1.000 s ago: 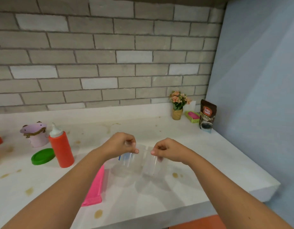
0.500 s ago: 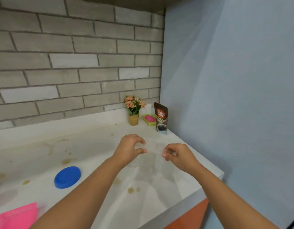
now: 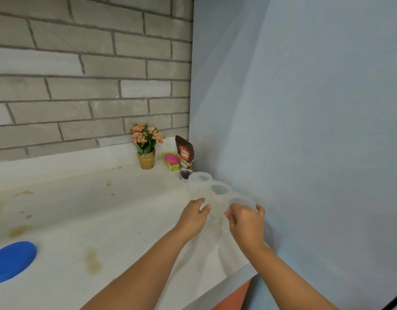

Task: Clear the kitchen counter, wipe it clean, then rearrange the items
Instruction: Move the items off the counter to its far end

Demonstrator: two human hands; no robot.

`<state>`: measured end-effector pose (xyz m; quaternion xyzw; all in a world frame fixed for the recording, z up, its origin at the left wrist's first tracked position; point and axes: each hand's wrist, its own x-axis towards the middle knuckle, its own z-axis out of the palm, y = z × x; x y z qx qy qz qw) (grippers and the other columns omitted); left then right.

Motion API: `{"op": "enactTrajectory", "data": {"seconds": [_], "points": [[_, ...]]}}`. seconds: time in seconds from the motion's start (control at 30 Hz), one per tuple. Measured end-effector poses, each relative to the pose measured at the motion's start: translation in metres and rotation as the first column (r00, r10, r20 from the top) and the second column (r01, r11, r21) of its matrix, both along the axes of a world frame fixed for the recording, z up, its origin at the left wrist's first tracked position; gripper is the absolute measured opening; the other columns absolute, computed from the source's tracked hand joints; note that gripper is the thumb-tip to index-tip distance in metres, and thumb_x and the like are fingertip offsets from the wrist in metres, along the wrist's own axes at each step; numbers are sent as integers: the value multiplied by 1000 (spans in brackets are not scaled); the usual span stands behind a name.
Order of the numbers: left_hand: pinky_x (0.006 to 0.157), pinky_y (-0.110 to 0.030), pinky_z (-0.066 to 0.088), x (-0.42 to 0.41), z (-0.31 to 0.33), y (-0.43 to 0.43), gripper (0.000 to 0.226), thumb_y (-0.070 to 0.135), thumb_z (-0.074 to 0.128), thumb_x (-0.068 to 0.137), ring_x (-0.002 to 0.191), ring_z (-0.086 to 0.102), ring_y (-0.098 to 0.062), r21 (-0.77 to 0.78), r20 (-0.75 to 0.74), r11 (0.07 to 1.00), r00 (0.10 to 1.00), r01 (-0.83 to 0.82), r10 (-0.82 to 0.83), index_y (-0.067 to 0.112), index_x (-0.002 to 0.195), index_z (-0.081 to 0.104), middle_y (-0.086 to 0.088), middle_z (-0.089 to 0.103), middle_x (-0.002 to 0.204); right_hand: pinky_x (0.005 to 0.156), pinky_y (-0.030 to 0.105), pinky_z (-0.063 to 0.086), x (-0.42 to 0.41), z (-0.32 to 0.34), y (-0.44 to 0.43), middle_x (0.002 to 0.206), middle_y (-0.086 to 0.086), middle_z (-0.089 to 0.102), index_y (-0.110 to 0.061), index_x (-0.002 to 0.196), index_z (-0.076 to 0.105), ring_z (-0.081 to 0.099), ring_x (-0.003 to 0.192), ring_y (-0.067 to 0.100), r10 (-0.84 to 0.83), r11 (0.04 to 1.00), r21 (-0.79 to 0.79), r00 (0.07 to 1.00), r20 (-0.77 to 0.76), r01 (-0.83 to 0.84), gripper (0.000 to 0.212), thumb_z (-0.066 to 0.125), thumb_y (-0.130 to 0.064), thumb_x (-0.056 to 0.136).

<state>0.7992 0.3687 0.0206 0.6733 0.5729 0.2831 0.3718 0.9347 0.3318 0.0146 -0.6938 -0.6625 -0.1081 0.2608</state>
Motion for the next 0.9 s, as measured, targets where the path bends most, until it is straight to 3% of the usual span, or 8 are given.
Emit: {"op": "enactTrajectory", "data": {"seconds": [0.1, 0.2, 0.43, 0.67, 0.8, 0.9], "points": [[105, -23, 27, 14, -3, 0, 44, 28, 34, 100, 134, 37, -20, -4, 53, 1000, 999, -2, 2, 10, 140, 37, -7, 37, 147, 57, 32, 43, 3, -12, 5, 36, -6, 45, -22, 44, 50, 48, 35, 12, -5, 1000, -9, 998, 69, 5, 42, 93, -24, 44], [109, -25, 23, 16, -9, 5, 45, 29, 33, 100, 137, 32, -18, -31, 90, 999, 995, -34, 37, 11, 142, 34, -4, 35, 149, 60, 29, 30, 4, -19, 8, 36, -7, 46, -24, 44, 51, 48, 36, 12, 1, 1000, -21, 995, 96, 1, 43, 93, -29, 45], [114, -37, 28, 9, -18, 20, 46, 33, 35, 99, 133, 40, -20, -97, 164, 993, 982, -73, 89, 17, 143, 34, -1, 36, 149, 59, 28, 28, 0, -21, 20, 36, -8, 49, -25, 43, 52, 48, 37, 13, 4, 1000, 26, 988, 155, -8, 42, 93, -35, 42], [114, -39, 28, 1, -19, 20, 48, 36, 34, 99, 133, 40, -21, -120, 177, 992, 982, -48, 69, 21, 144, 30, 1, 34, 150, 58, 29, 28, 0, -16, 24, 39, -9, 55, -27, 48, 63, 56, 46, 14, -30, 997, 73, 987, 158, 19, 29, 87, -41, 54], [112, -40, 32, -14, -16, 19, 44, 35, 36, 98, 128, 45, -22, -95, 182, 990, 976, -107, 123, 21, 140, 39, -1, 40, 145, 59, 30, 29, -4, -2, 28, 46, -6, 59, -22, 55, 66, 58, 53, 18, -32, 987, 158, 996, 86, 18, 24, 83, -36, 63], [108, -39, 37, -27, -11, 15, 38, 31, 38, 98, 121, 51, -22, -52, 194, 987, 968, -153, 160, 19, 133, 47, -3, 48, 137, 59, 30, 29, -18, 13, 31, 51, -6, 61, -22, 56, 65, 58, 57, 19, 19, 981, 192, 999, 46, -28, 22, 69, -37, 72]]}}
